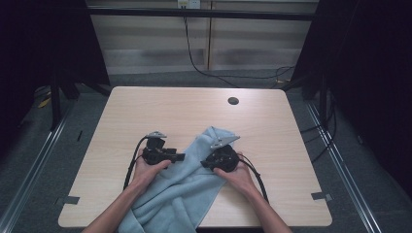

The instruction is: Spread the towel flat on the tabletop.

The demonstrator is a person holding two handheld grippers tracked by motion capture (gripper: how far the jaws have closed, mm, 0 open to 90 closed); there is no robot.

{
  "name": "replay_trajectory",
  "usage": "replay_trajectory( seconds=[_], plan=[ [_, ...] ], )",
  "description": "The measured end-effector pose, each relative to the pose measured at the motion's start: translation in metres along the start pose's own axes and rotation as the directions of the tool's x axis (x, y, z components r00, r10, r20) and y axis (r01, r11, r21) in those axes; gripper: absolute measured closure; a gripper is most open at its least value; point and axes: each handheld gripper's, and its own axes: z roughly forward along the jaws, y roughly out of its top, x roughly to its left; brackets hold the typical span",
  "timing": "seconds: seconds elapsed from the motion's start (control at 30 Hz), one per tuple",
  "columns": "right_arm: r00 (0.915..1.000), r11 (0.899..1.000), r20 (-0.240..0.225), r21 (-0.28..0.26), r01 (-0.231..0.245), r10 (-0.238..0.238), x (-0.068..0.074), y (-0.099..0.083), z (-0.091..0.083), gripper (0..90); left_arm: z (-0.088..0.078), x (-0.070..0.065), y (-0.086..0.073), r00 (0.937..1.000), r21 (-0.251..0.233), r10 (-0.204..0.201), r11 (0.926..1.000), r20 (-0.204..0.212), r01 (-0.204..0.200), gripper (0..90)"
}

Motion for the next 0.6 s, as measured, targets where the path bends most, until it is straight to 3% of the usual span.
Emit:
replay_trajectory(
  seconds=[0.07,0.1,0.13,0.2,0.33,0.4,0.5,0.53,0.57,0.6],
  plan=[
    [1.0000,1.000,-0.002,0.000,-0.007,0.007,0.001,0.000,-0.002,59.9,0.000,-0.005,0.000,0.9983,0.015,0.055,0.9984,0.022,-0.055,60.5],
    [1.0000,1.000,-0.004,0.001,-0.008,0.008,0.000,0.000,-0.004,58.0,0.000,-0.009,-0.001,0.9947,0.023,0.099,0.9948,0.028,-0.100,71.7],
    [0.9999,1.000,0.002,0.001,-0.013,0.013,0.000,-0.002,-0.007,55.7,0.000,-0.013,-0.001,0.9907,0.021,0.136,0.9905,0.006,-0.136,78.3],
    [0.9997,1.000,0.019,-0.008,-0.014,0.015,-0.003,-0.006,-0.017,53.0,-0.005,-0.017,0.000,0.9890,-0.005,0.148,0.9890,0.006,-0.148,82.7],
    [0.9943,0.998,0.087,-0.034,-0.059,0.061,-0.017,-0.017,-0.037,47.3,-0.022,-0.017,0.005,0.9917,-0.084,0.129,0.9881,-0.003,-0.129,83.3],
    [0.9927,0.997,0.091,-0.025,-0.077,0.079,-0.023,-0.022,-0.037,45.8,-0.031,-0.012,0.010,0.9927,-0.105,0.119,0.9871,-0.019,-0.120,83.1],
    [0.9933,0.999,0.108,-0.023,-0.041,0.043,-0.021,-0.022,-0.032,45.0,-0.040,-0.001,0.014,0.9969,-0.142,0.069,0.9879,0.038,-0.063,83.0],
    [0.9933,0.999,0.110,-0.044,-0.031,0.036,-0.019,-0.020,-0.031,46.0,-0.041,0.000,0.014,0.9968,-0.135,0.076,0.9881,0.024,-0.072,83.1],
    [0.9958,0.996,0.086,-0.081,-0.026,0.033,-0.018,-0.012,-0.029,49.7,-0.038,0.002,0.012,0.9968,-0.123,0.070,0.9902,0.038,-0.065,83.1],
    [0.9958,0.996,0.086,-0.081,-0.026,0.033,-0.018,-0.012,-0.029,49.7,-0.038,0.002,0.012,0.9968,-0.123,0.070,0.9902,0.038,-0.065,83.1]
  ],
)
